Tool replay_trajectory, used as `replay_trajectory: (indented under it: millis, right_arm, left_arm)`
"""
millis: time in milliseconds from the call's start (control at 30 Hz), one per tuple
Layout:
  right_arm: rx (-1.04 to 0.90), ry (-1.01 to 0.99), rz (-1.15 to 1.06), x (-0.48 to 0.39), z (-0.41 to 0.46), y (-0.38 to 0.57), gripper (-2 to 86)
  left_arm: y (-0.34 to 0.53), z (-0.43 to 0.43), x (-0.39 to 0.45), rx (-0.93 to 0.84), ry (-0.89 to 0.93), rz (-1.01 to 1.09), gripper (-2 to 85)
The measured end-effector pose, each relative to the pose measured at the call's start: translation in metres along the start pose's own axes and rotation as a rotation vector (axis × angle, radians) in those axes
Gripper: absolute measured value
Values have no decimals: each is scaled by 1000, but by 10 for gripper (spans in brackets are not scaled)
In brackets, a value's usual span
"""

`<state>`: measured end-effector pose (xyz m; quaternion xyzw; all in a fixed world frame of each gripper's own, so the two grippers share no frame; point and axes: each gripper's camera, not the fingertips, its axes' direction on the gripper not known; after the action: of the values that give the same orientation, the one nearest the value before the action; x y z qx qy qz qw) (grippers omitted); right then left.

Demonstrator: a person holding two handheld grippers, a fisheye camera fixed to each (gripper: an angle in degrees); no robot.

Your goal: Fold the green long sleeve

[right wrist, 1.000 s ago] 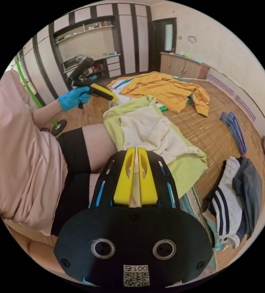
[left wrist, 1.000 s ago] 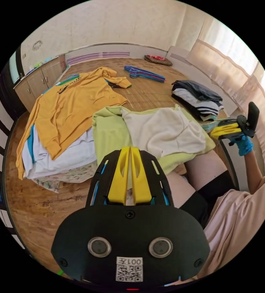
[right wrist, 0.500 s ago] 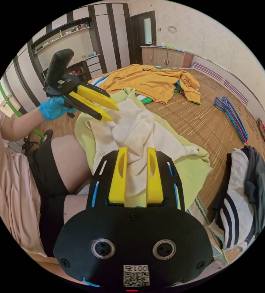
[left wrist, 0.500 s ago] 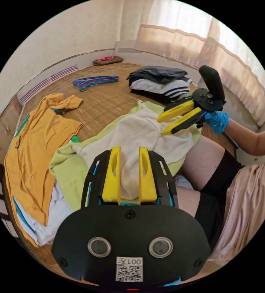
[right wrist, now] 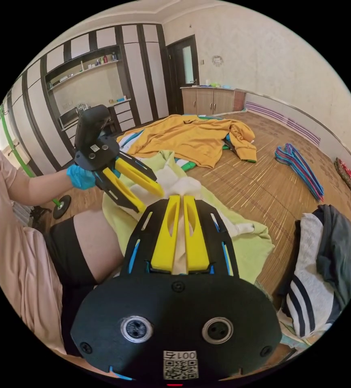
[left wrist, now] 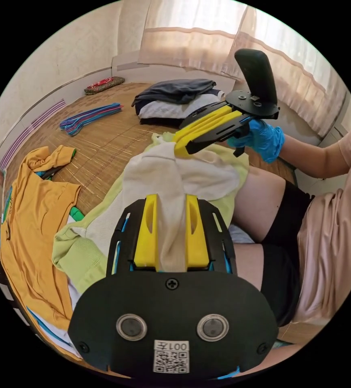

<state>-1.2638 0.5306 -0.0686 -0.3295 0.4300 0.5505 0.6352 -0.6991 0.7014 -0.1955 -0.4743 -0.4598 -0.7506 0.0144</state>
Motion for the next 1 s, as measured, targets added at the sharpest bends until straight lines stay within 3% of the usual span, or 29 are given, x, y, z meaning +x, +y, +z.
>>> replay_trajectory:
  millis: [200,367,700,867,1000]
  right_arm:
    - [122,-91,-34,-9,-22,-10,13]
    - [156,-124,-76,-18,-29,-18,24]
    - [-62,19,-161,-42,-15,-3,129]
    - [-167,91,-169,-40,33,-1,72]
    - [-119,193,-121,-26,41,-20,41]
  left_arm:
    - [8,-17,-3,26,-52,1,70]
    - [11,-26,-3,96,-189,-55,-2]
    - [15,-61,11,229,-295,-117,-13]
    - [8,-65,9,249,-310,-109,-12]
    - [-5,-63,1,235,-415,-104,-12]
